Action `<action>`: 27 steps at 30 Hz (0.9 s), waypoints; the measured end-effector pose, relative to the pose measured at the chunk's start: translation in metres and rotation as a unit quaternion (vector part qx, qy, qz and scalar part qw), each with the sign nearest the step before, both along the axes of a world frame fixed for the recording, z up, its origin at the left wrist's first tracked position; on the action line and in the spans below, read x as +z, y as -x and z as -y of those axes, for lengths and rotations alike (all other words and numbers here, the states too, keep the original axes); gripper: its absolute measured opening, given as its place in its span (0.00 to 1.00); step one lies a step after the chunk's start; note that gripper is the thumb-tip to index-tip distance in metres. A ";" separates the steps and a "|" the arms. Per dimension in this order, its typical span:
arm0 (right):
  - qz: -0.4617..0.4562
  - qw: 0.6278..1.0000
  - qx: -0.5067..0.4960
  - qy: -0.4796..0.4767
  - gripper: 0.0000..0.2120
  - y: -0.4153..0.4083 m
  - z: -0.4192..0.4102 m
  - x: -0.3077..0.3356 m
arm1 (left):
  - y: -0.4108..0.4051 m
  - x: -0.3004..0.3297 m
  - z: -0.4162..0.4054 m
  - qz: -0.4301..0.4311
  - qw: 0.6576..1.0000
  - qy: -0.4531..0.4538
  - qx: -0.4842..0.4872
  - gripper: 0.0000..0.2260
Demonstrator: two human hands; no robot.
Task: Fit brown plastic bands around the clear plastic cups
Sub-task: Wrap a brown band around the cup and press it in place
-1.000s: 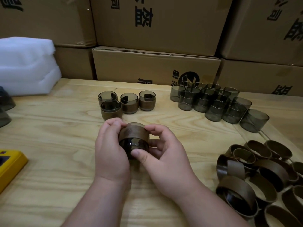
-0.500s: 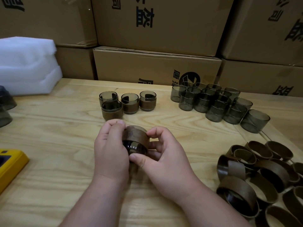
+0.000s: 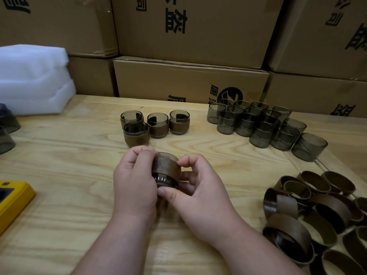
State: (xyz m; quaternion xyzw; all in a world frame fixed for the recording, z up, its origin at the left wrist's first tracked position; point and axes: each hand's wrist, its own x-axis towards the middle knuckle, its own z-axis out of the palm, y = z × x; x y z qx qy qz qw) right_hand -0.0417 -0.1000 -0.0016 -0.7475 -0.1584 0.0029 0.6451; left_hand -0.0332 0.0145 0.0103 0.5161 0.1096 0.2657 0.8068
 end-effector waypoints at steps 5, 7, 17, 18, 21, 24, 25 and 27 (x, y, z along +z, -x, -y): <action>0.097 0.994 -0.044 0.010 0.29 -0.002 -0.001 -0.003 | 0.001 0.000 0.003 0.004 1.000 0.016 -0.027 0.13; 0.167 0.981 -0.074 0.066 0.28 -0.004 0.002 -0.001 | 0.001 0.000 0.004 -0.011 0.998 0.013 -0.053 0.12; 0.126 0.936 -0.143 0.296 0.31 -0.006 0.008 -0.005 | -0.003 -0.003 0.010 -0.038 0.990 -0.110 -0.077 0.14; 0.124 0.937 -0.134 0.298 0.29 -0.006 0.009 -0.005 | -0.003 -0.004 0.011 -0.036 0.989 -0.117 -0.077 0.15; 0.123 0.939 -0.115 0.301 0.23 -0.005 0.008 -0.006 | -0.004 -0.007 0.011 -0.031 0.989 -0.127 -0.073 0.18; 0.143 0.939 -0.150 0.275 0.24 -0.005 0.008 -0.010 | -0.005 -0.009 0.010 -0.035 0.989 -0.132 -0.063 0.18; 0.152 0.939 -0.169 0.259 0.23 -0.006 0.008 -0.010 | -0.005 -0.009 0.010 -0.035 0.990 -0.127 -0.053 0.18; 0.162 0.941 -0.193 0.225 0.19 -0.005 0.007 -0.008 | -0.005 -0.009 0.008 -0.035 0.993 -0.115 -0.019 0.17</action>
